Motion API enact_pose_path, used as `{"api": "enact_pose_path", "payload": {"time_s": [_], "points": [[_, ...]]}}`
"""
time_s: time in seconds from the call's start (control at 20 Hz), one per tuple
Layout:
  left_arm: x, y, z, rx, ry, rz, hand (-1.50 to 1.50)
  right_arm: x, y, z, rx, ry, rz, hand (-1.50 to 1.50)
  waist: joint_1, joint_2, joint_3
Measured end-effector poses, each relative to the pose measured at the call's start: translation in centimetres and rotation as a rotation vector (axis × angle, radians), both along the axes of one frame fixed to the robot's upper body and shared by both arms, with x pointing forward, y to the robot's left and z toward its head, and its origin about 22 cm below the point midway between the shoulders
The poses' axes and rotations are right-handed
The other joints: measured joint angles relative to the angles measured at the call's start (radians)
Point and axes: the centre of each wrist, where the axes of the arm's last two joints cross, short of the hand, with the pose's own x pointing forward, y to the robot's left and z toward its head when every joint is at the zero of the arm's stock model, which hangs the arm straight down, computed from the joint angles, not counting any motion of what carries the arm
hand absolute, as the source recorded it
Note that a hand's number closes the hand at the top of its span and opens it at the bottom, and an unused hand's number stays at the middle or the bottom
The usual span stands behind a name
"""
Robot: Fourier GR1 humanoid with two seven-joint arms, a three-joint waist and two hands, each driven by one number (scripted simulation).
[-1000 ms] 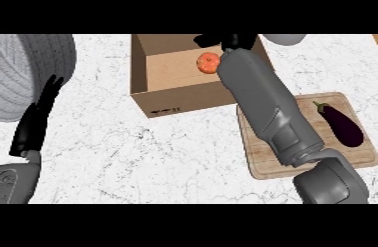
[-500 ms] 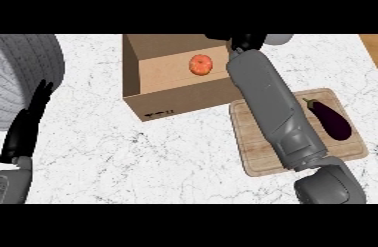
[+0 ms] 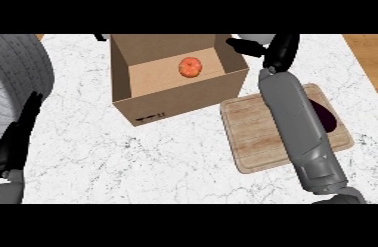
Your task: Pick the squash from the cutting board and place it in the cardboard box
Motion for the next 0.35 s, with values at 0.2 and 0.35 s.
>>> {"api": "enact_pose_path", "payload": {"time_s": [0.2, 0.35], "points": [[-0.6, 0.5, -0.1, 0.006, 0.005, 0.017, 0.00, -2.3, -3.6, -0.5, -0.013, 0.015, 0.003, -1.50, -0.017, -0.006, 0.000], [-0.4, 0.9, 0.0, 0.005, 0.003, 0.021, 0.00, -4.9, -5.3, -1.1, -0.026, 0.047, 0.030, -1.50, -0.024, -0.007, 0.000]]}}
